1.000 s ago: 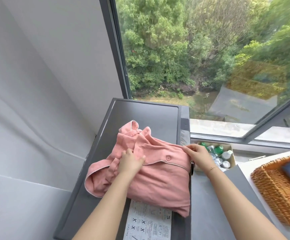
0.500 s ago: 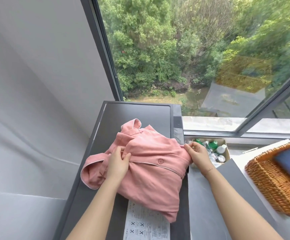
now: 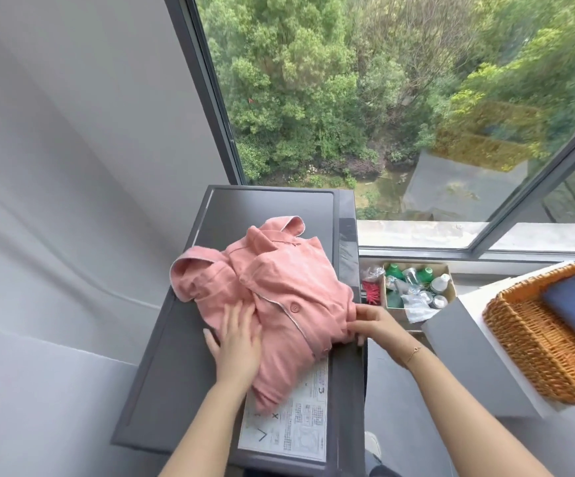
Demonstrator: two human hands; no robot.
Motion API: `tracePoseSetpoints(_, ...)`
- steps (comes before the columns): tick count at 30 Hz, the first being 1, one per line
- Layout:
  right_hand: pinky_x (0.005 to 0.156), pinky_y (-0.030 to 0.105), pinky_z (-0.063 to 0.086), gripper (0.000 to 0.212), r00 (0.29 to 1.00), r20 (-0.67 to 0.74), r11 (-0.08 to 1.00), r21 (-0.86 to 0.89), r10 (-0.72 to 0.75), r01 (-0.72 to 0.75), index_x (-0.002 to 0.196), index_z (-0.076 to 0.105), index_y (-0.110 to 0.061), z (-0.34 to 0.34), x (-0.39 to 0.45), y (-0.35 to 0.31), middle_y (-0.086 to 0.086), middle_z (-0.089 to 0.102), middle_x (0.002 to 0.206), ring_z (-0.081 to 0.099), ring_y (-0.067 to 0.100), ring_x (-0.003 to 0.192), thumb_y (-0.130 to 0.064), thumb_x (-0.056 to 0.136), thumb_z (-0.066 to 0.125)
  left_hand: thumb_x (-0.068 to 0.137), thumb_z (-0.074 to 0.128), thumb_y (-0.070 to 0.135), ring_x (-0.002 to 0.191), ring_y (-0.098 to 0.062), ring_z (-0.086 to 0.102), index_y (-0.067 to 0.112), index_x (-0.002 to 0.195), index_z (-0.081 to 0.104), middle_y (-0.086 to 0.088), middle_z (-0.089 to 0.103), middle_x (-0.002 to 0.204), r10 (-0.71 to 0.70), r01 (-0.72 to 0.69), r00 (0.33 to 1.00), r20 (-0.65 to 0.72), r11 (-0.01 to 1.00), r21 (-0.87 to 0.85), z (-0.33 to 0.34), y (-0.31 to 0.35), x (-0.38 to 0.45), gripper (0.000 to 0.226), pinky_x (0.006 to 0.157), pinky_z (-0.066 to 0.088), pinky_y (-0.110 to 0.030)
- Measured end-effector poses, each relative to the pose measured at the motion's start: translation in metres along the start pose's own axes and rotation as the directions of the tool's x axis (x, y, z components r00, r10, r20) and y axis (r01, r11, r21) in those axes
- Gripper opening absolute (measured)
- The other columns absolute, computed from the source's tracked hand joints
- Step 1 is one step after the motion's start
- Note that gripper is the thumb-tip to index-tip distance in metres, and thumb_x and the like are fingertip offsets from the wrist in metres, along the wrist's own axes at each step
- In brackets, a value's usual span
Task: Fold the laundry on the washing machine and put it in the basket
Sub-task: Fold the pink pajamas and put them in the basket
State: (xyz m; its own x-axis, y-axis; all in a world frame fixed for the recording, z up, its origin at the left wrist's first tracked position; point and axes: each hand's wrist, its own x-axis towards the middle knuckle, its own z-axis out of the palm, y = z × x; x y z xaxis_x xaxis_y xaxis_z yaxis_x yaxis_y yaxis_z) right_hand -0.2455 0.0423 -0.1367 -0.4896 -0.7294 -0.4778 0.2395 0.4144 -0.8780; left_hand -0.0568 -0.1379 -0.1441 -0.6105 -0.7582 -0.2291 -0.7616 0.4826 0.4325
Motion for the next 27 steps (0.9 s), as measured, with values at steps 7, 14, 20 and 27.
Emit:
tracePoseSetpoints(7,0.078,0.028,0.053,0.022,0.999,0.026,0.996,0.089,-0.030,0.028,0.103,0.064,0.001,0.027,-0.036,0.029,0.012,0.070,0.092,0.065,0.015,0.080,0.002,0.082,0.069,0.086,0.069,0.014,0.124,-0.024,0.042,0.009,0.127,0.053,-0.007,0.044,0.131,-0.277,0.086,0.921,-0.274,0.831,-0.549,-0.014,-0.037,-0.043,0.044,0.110,0.032,-0.042)
tracePoseSetpoints(14,0.072,0.028,0.057,0.021,0.999,0.025,0.998,0.066,-0.026,0.024,0.100,0.065,0.003,0.019,-0.039,0.037,0.013,0.065,0.085,0.065,0.021,0.074,0.003,0.080,0.071,0.083,0.073,0.019,0.093,-0.011,0.057,0.014,0.095,0.057,-0.004,0.059,0.101,-0.439,0.233,0.897,-0.050,0.564,-0.792,0.003,-0.045,-0.101,0.021,0.072,0.042,-0.015)
tracePoseSetpoints(20,0.067,0.023,0.055,0.012,0.996,-0.090,0.968,0.248,-0.026,0.048,0.093,0.068,0.003,0.033,-0.040,0.037,0.011,0.069,0.082,0.065,0.014,0.076,-0.006,0.086,0.066,0.080,0.077,0.026,0.073,-0.011,0.052,0.020,0.091,0.063,-0.004,0.056,0.093,-0.531,0.230,0.829,-0.177,0.612,-0.757,0.026,-0.019,-0.121,0.019,0.076,0.043,-0.024)
tracePoseSetpoints(27,0.049,0.021,0.047,0.015,0.997,-0.071,0.903,0.428,-0.010,0.040,0.100,0.063,0.003,0.029,-0.039,0.027,0.013,0.063,0.090,0.056,0.013,0.067,-0.008,0.093,0.056,0.087,0.069,0.014,0.078,-0.013,0.056,0.018,0.081,0.062,-0.006,0.062,0.092,-0.631,0.167,0.750,-0.200,0.473,-0.865,0.037,0.003,-0.109,0.010,0.075,0.043,-0.023)
